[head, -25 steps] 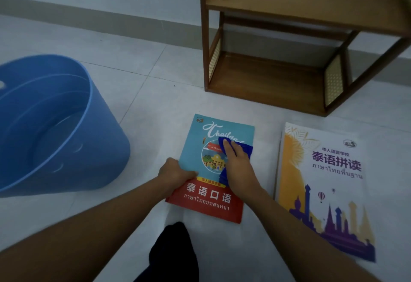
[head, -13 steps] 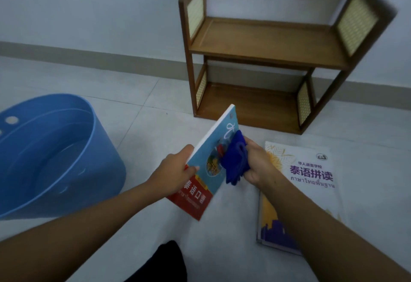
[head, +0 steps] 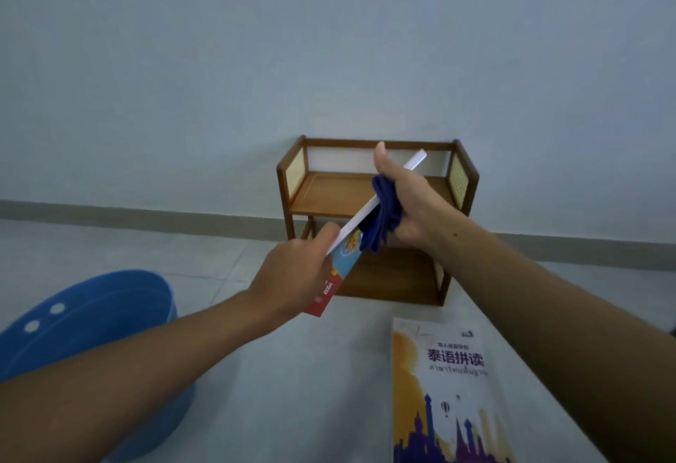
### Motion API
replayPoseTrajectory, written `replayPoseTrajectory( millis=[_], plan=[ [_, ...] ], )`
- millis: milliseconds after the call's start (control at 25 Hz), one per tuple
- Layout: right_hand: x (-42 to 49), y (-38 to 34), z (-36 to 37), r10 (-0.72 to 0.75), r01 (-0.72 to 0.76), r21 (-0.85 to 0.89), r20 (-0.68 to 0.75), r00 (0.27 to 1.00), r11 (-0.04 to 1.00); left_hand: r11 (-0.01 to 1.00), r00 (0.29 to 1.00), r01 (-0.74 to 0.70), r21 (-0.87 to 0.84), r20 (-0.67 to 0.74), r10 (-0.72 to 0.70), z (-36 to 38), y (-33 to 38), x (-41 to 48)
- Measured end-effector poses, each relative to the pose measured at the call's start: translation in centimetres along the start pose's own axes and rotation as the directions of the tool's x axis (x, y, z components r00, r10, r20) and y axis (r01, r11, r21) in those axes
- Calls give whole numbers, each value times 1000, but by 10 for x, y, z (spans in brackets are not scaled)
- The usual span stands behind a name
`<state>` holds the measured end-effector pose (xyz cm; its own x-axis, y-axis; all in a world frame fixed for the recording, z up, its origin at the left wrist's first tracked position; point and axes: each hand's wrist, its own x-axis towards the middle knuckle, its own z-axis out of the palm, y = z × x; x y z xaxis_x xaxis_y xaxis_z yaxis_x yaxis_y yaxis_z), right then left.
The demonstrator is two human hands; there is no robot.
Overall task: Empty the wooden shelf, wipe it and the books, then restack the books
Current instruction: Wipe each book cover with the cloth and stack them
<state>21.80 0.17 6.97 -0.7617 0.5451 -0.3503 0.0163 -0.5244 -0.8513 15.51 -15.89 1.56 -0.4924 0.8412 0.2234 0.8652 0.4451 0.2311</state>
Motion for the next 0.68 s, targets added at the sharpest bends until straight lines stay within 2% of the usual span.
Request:
replayPoseTrajectory(
  millis=[120,200,320,400,480,560,680],
  plan=[
    [-22,-40,0,-176,174,-28,-213,961,984,995,994,-65,71,-79,71,-23,30,11],
    [-32,-56,-13,-237,248,-9,-329,914,969,992,991,-118,42,-54,120,-31,44,17],
    [-47,-64,-47,-267,287,-7,-386,883,958,970,967,-187,-156,146,210,-32,55,23],
    [-52,-61,-65,-280,292,-30,-383,880,956,938,959,-184,-292,156,237,-28,57,26],
    [-55,-60,-75,-303,311,-35,-355,885,950,899,989,-113,-424,35,141,-27,56,29],
    [-56,-64,-82,-319,326,-33,-319,892,945,827,994,40,-560,-60,-89,-32,51,33],
    [-60,-69,-91,-346,361,32,-223,911,932,640,928,267,-720,15,-371,-40,29,40]
  ],
)
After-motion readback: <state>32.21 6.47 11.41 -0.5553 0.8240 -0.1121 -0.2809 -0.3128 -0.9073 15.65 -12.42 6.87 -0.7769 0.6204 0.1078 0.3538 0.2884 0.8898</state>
